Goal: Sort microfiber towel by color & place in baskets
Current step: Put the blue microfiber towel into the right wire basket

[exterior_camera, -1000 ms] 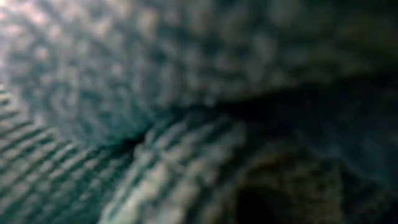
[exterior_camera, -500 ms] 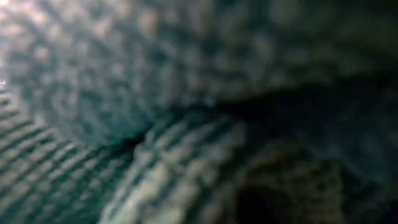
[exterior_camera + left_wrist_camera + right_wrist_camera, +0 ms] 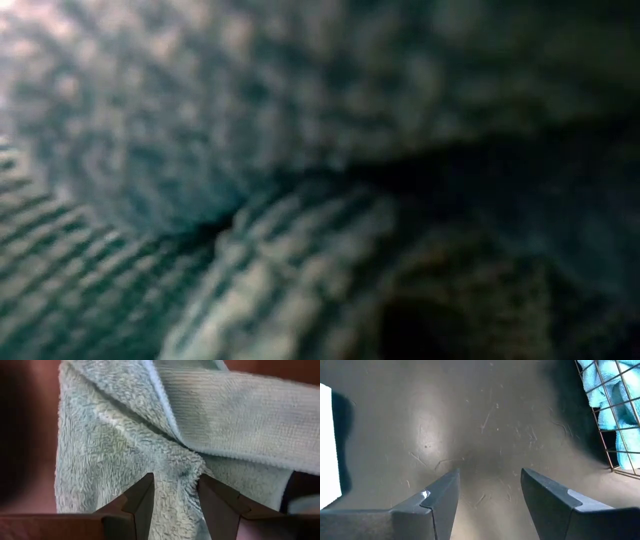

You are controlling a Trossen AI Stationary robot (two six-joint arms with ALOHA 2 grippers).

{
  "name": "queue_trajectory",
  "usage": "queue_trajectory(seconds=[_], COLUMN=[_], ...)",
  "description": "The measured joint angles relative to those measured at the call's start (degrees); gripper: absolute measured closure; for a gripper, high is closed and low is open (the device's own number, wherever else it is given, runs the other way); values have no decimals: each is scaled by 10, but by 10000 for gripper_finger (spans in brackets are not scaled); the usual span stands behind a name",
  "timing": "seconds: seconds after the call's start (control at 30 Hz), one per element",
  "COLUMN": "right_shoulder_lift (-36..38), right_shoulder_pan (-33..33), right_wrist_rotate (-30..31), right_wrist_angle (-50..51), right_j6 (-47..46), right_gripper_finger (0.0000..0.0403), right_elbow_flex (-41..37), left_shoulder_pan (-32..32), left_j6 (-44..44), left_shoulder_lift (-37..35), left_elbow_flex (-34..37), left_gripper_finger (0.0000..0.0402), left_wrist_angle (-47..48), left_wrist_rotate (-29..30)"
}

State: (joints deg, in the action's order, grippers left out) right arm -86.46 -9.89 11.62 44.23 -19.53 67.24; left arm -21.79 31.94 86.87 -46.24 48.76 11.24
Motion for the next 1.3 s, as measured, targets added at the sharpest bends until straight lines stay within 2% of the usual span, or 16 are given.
queue_trajectory(seconds=[0.3,0.57,0.7,0.93,1.17,1.3], right_shoulder_lift=[0,0,0,0,0,0], right_shoulder_pan=[0,0,0,0,0,0], right_wrist_rotate=[0,0,0,0,0,0], right_wrist_angle=[-1,-2,-2,-2,-2,-2], right_j6=[0,2,2,1,0,0], right_gripper_finger=[197,197,197,197,197,197], right_elbow_flex=[0,0,0,-4,-5,-5], left_shoulder_pan=[27,27,28,28,28,28], left_j6=[1,9,15,30,74,80], left_shoulder_lift=[-3,-4,-2,-1,-1,-1], left_elbow_flex=[49,51,45,42,36,-8], left_gripper_finger=[267,270,295,392,399,400], left_wrist_angle=[-60,-65,-69,-69,-45,11], left_wrist_rotate=[17,17,21,19,52,60])
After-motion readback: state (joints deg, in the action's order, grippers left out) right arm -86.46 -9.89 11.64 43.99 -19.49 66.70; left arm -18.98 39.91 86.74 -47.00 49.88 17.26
